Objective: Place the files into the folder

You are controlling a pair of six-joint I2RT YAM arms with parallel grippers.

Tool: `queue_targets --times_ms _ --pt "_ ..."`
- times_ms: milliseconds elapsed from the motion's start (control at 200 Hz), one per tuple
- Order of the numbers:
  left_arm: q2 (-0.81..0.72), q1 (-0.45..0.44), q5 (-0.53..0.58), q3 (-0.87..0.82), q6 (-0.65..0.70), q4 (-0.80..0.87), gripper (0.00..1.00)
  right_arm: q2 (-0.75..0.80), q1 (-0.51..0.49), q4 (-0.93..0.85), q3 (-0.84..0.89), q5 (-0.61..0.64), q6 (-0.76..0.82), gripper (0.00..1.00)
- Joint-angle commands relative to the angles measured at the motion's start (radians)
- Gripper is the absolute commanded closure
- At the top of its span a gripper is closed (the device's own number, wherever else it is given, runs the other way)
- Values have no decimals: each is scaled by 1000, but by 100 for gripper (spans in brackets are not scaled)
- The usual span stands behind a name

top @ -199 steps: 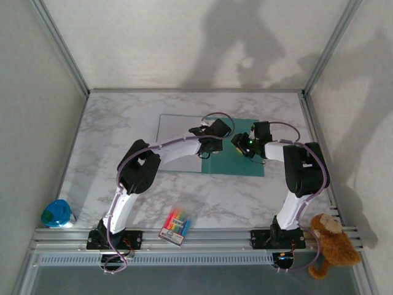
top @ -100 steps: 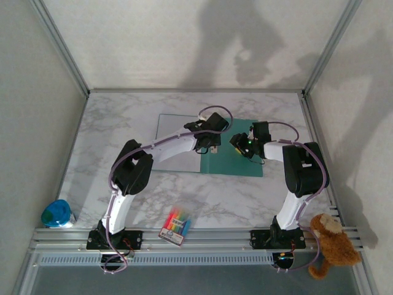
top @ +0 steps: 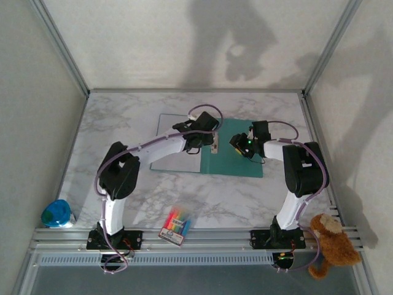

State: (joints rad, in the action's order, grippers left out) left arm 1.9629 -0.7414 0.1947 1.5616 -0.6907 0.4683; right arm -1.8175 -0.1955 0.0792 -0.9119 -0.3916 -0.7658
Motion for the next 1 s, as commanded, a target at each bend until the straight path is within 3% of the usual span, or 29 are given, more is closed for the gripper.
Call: queue_targets --times_ms 0,230,526,706,996 --pt "-86 42 31 -69 -18 -51 32 -4 19 -95 -1 37 36 56" --pt "-206 163 -27 -245 -18 -130 19 -2 52 -96 4 33 39 56" --pt "-324 378 -305 -557 -68 -426 5 14 115 -136 -7 38 84 56" --pt "-293 413 -388 -624 -94 -535 3 3 116 -129 -13 23 82 56" --pt "-225 417 -407 -649 -135 -591 5 13 116 -130 -12 31 88 51"
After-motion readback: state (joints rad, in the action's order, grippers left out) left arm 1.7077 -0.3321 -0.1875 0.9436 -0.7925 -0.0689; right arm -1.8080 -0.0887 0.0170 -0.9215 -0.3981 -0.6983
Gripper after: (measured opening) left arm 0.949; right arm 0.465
